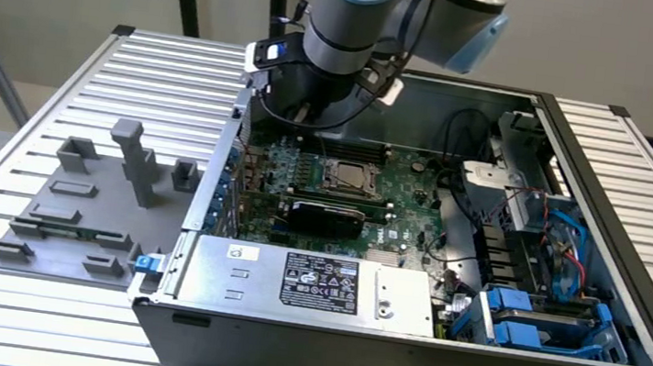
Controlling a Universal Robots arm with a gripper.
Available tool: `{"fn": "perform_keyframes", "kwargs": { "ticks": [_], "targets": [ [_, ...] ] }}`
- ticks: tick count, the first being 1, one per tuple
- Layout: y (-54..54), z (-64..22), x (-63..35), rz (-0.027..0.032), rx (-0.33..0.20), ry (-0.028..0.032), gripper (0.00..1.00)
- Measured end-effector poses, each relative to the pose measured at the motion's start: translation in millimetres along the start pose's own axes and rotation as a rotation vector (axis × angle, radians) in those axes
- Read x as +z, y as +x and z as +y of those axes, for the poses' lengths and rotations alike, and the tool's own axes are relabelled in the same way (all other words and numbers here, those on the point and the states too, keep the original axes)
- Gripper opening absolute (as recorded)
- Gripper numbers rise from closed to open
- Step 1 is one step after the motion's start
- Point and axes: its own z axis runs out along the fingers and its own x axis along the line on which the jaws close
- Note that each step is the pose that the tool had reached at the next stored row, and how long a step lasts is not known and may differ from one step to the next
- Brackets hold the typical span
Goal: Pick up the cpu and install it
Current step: 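Install the first cpu locking lever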
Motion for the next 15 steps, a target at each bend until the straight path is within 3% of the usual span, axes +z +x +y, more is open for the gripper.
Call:
{"fn": "perform_keyframes", "kwargs": {
  "ticks": [5, 15],
  "targets": [
    [5.9, 8.7, -4.5, 0.0009, 0.003, -0.0009, 0.11],
    [20.9, 41.7, -9.8, 0.0013, 0.006, -0.0016, 0.11]
  ]
}}
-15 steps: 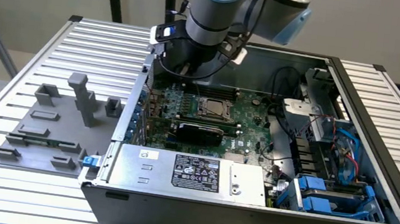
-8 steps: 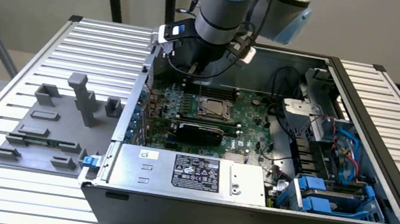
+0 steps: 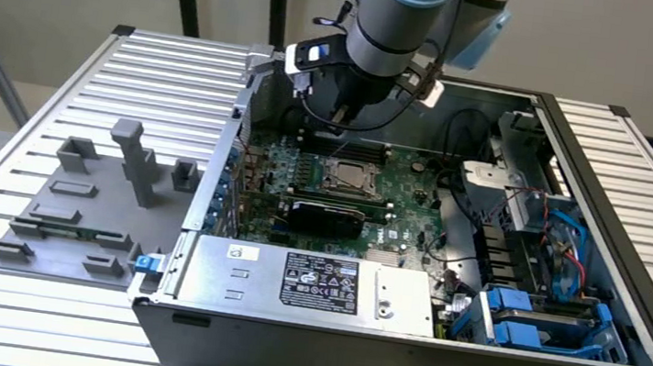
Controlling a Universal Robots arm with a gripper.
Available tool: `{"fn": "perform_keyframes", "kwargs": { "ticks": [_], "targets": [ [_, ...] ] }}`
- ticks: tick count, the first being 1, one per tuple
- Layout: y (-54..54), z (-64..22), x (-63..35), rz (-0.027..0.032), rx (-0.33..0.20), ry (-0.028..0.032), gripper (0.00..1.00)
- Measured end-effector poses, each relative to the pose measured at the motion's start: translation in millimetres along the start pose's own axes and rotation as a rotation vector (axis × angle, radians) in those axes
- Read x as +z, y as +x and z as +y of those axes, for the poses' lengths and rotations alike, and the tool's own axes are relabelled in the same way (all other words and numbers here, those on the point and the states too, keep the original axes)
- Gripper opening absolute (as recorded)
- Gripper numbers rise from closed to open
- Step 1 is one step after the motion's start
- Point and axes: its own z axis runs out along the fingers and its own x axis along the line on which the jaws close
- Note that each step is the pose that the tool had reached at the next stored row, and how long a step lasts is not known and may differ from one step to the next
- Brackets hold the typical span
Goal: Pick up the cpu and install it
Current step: 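Install the first cpu locking lever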
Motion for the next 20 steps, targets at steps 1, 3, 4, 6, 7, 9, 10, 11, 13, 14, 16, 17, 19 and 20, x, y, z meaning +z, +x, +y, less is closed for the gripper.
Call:
{"fn": "perform_keyframes", "kwargs": {
  "ticks": [1, 3, 4, 6, 7, 9, 10, 11, 13, 14, 16, 17, 19, 20],
  "targets": [
    [0.0, 0.4, 0.5, 0.0001, 0.0, -0.0006, 0.11],
    [-0.2, 0.7, 1.4, -0.0049, 0.002, -0.0035, 0.11],
    [-0.5, 0.9, 2.1, -0.0065, 0.002, -0.0047, 0.11],
    [-1.1, 1.3, 4.3, -0.0103, 0.004, -0.0096, 0.11],
    [-1.6, 1.3, 5.5, -0.0126, 0.005, -0.0121, 0.11],
    [-2.4, 0.4, 8.2, -0.0162, 0.008, -0.0169, 0.11],
    [-2.7, -0.1, 9.7, -0.0177, 0.01, -0.0189, 0.11],
    [-2.9, -0.8, 11.4, -0.0191, 0.011, -0.0206, 0.11],
    [-3.6, -2.1, 14.6, -0.0221, 0.014, -0.0237, 0.11],
    [-4.2, -3.0, 16.2, -0.0242, 0.016, -0.0255, 0.11],
    [-5.1, -4.3, 18.7, -0.0303, 0.019, -0.0295, 0.11],
    [-5.3, -4.5, 19.7, -0.0346, 0.021, -0.0319, 0.11],
    [-5.4, -4.3, 21.7, -0.0421, 0.026, -0.0371, 0.11],
    [-5.6, -4.2, 22.6, -0.0453, 0.029, -0.0398, 0.11]
  ]
}}
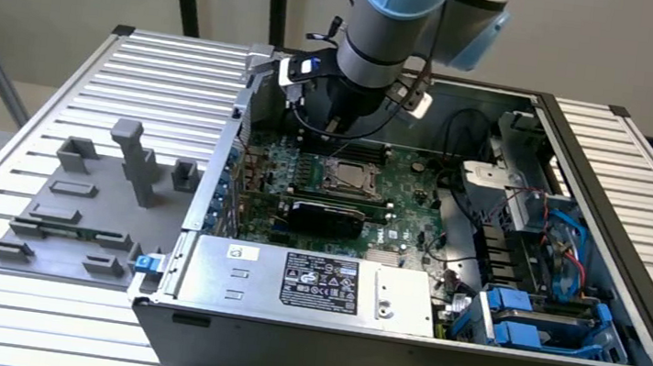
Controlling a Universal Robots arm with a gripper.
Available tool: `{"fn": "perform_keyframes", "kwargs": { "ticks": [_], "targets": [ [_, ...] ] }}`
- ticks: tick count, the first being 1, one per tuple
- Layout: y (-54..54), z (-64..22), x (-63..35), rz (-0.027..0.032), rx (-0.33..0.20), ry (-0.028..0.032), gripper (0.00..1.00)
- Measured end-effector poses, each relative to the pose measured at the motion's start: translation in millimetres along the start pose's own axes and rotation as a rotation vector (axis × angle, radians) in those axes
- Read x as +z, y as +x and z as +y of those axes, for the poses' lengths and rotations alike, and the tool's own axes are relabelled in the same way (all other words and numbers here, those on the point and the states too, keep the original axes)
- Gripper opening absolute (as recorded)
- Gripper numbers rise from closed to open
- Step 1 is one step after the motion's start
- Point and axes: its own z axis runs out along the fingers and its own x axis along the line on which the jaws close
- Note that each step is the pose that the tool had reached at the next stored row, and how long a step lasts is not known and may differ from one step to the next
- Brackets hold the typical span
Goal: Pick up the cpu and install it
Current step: 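Install the first cpu locking lever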
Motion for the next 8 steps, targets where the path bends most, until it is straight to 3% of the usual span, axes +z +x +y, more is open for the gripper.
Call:
{"fn": "perform_keyframes", "kwargs": {
  "ticks": [5, 8],
  "targets": [
    [1.1, 0.1, 5.3, -0.0127, 0.014, -0.0105, 0.11],
    [3.5, -0.7, 8.7, -0.0173, 0.019, -0.0142, 0.11]
  ]
}}
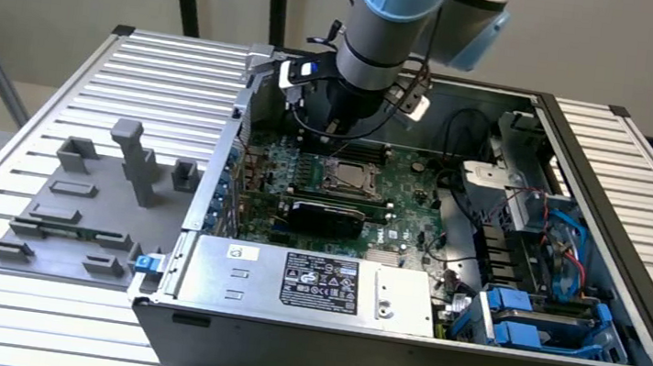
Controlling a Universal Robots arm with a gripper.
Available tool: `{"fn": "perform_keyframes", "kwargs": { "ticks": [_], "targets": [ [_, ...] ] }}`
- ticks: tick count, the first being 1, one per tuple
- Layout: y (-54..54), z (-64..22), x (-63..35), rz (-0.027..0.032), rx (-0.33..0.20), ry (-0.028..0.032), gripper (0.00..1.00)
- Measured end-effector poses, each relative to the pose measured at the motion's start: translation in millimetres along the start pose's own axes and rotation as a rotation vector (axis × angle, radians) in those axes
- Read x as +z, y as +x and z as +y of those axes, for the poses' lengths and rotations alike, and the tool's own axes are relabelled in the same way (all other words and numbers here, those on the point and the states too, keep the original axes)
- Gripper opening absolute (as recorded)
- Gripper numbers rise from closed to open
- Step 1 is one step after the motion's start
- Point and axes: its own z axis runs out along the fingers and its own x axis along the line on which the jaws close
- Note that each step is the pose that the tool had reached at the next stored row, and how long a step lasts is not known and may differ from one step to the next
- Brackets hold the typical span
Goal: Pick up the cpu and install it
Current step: 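Install the first cpu locking lever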
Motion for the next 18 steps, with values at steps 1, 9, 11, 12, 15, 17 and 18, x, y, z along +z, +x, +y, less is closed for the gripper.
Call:
{"fn": "perform_keyframes", "kwargs": {
  "ticks": [1, 9, 11, 12, 15, 17, 18],
  "targets": [
    [0.9, -0.3, 1.0, -0.0017, 0.002, -0.0012, 0.11],
    [6.0, 1.1, 5.6, -0.019, 0.014, -0.0133, 0.11],
    [7.3, 2.4, 6.3, -0.0233, 0.017, -0.0162, 0.11],
    [8.1, 3.3, 6.6, -0.0255, 0.018, -0.0175, 0.11],
    [10.4, 5.9, 7.6, -0.0301, 0.021, -0.0207, 0.11],
    [11.0, 6.1, 8.3, -0.0312, 0.023, -0.0216, 0.11],
    [11.1, 6.1, 8.5, -0.0311, 0.023, -0.0217, 0.11]
  ]
}}
